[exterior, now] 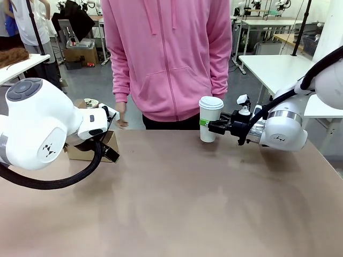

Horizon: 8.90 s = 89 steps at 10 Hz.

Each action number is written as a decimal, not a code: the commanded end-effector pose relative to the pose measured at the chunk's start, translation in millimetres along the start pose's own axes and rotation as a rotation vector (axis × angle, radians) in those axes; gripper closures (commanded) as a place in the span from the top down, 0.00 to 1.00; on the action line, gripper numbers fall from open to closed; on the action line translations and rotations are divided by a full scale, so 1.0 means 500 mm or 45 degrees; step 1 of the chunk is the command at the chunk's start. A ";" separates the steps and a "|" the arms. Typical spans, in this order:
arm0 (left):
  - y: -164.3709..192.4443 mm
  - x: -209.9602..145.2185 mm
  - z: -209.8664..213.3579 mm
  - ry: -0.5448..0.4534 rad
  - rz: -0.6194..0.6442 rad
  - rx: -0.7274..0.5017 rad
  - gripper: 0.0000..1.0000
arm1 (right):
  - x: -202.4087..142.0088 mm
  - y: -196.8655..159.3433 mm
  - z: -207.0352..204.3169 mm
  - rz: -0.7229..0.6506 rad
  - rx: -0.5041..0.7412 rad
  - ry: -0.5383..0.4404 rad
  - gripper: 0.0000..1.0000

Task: Pour a drink into a cup and package it in a carrier.
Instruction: When a person places the Paper Cup Lid on the 600 ml Paper Cup , lift the 600 ml Paper Cup, then position the Cup Carrier in the center of the table.

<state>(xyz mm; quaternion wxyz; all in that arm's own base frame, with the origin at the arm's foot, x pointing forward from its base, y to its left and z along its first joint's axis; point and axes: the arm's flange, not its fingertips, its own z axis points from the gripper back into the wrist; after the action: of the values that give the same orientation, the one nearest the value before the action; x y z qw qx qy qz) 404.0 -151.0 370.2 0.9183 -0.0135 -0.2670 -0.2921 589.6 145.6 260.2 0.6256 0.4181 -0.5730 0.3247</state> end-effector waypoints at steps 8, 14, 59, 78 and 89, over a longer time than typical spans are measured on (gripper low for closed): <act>0.000 0.000 0.001 -0.002 0.000 -0.001 1.00 | 0.281 0.186 0.092 0.002 0.030 -0.019 0.80; 0.000 0.000 0.001 -0.002 0.000 -0.001 1.00 | 0.429 0.376 0.181 -0.019 0.124 0.016 0.80; 0.319 0.249 0.103 0.300 0.673 0.164 0.00 | 0.431 0.383 0.179 0.027 0.126 -0.007 0.80; -0.108 0.402 0.246 0.264 0.807 0.207 0.02 | 0.431 0.383 0.179 0.027 0.126 -0.007 0.80; -0.356 0.363 0.080 0.318 0.787 0.180 0.02 | 0.431 0.383 0.179 0.027 0.126 -0.007 0.80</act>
<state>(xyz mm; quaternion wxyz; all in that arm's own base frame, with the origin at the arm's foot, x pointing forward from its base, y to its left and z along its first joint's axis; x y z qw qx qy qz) 411.7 -393.0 479.9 0.9893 0.0058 -0.1453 0.0109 409.6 131.5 500.5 0.6046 0.4416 -0.5582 0.3576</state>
